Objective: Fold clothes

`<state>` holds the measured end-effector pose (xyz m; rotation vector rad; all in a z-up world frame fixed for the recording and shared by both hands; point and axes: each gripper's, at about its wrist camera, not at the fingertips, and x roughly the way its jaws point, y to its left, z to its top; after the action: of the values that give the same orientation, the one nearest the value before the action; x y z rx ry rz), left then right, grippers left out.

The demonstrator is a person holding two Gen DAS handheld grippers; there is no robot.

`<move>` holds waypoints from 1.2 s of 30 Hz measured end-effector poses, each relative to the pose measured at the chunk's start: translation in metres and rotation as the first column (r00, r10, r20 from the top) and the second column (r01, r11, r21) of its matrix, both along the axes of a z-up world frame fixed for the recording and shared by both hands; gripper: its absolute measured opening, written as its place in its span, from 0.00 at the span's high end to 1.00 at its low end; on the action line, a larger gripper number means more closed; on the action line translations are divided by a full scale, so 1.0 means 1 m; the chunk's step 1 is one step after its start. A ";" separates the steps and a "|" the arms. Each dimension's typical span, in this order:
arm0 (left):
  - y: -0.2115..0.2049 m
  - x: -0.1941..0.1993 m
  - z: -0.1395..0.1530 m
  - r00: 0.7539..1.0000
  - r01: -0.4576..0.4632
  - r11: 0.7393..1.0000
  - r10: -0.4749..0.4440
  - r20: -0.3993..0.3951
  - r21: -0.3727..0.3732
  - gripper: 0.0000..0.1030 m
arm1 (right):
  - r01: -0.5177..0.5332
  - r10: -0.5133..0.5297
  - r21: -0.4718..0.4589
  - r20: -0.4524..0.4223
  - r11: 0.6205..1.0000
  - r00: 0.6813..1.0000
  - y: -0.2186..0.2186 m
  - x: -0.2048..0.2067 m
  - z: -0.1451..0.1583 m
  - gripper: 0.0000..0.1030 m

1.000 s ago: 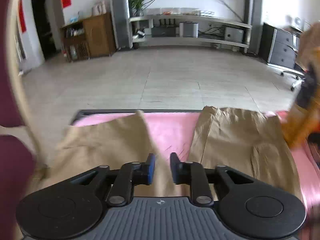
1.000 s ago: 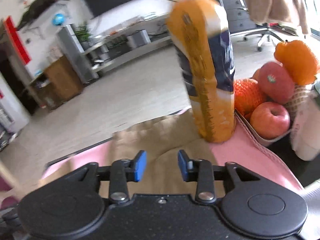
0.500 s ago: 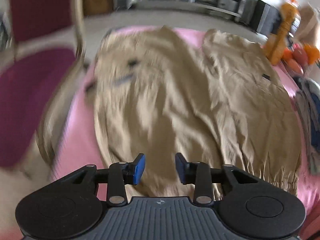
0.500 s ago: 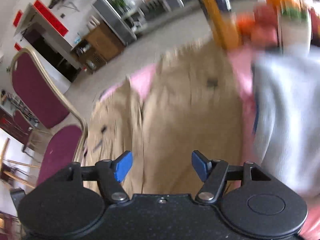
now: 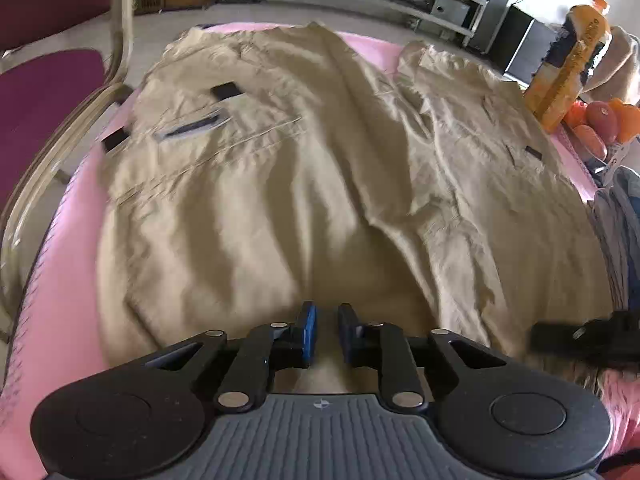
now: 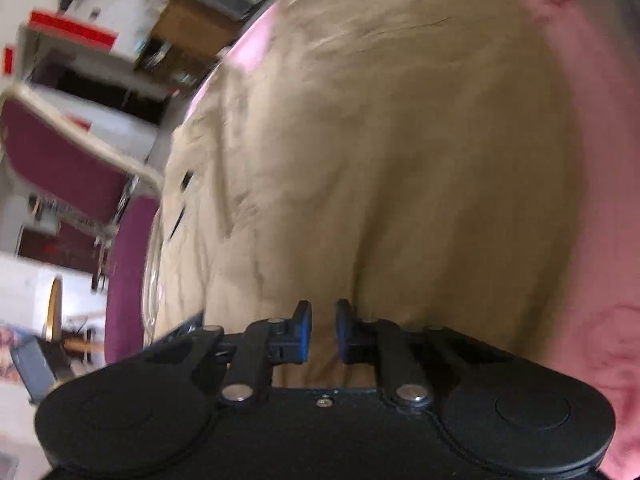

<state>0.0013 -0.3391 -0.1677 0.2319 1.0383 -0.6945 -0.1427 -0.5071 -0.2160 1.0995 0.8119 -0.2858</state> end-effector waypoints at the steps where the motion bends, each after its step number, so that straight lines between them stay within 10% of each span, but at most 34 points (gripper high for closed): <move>1: 0.007 -0.003 0.002 1.000 -0.004 1.000 0.004 -0.005 0.018 0.78 | 0.029 -0.029 -0.023 -0.019 0.999 0.999 -0.003 -0.010 0.003 0.88; 11: 0.083 -0.048 0.038 0.992 -0.075 0.997 0.078 0.100 -0.026 0.85 | 0.186 -0.209 -0.224 -0.085 0.957 0.974 -0.001 -0.090 0.035 0.65; 14: 0.081 -0.055 0.043 0.992 -0.046 0.995 0.056 0.111 -0.090 0.84 | 0.155 -0.153 -0.179 0.026 0.971 0.988 0.014 -0.093 0.041 0.65; 20: 0.056 -0.060 0.022 0.994 0.022 1.000 -0.023 0.108 0.009 0.84 | -0.083 0.104 -0.134 0.158 0.987 0.982 0.046 -0.045 0.043 0.65; 27: 0.054 -0.063 0.005 0.991 0.031 0.986 -0.052 0.125 0.165 0.77 | -0.176 0.177 -0.045 0.020 0.983 0.984 0.053 -0.018 0.019 0.68; 36: 0.069 -0.088 0.037 0.981 0.083 0.978 -0.114 0.158 0.189 0.79 | 0.076 -0.076 -0.020 0.008 0.997 0.997 0.014 -0.094 0.045 0.60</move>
<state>-0.0871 -0.2699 -0.1307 0.4954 0.9326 -0.6584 -0.2371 -0.4936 -0.1712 1.1130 0.7598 -0.3533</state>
